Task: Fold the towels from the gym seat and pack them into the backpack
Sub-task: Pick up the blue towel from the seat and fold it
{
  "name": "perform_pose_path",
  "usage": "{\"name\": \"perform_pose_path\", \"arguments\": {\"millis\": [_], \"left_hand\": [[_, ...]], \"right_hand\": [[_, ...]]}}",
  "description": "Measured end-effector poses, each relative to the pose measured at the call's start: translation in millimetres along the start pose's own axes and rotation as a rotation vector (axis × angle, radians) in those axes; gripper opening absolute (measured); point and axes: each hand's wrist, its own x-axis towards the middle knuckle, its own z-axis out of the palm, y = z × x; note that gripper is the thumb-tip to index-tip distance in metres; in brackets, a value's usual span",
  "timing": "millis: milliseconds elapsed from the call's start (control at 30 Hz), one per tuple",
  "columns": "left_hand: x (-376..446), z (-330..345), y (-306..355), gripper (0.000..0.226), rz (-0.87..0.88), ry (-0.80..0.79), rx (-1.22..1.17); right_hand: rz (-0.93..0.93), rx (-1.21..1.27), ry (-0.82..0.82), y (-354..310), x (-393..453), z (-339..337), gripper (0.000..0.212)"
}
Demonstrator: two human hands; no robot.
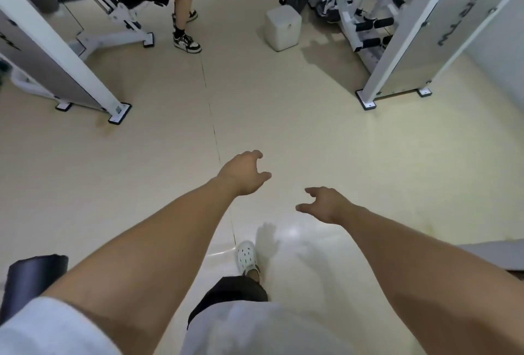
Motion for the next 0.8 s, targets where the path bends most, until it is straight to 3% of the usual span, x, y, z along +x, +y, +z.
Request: {"name": "perform_pose_path", "arguments": {"millis": [333, 800], "left_hand": [[269, -170, 23, 0.064, 0.024, 0.007, 0.085], [644, -366, 108, 0.064, -0.051, 0.086, -0.035]], "right_hand": [[-0.003, 0.120, 0.058, -103, 183, -190, 0.081], [-0.090, -0.016, 0.096, -192, 489, -550, 0.078]]}}
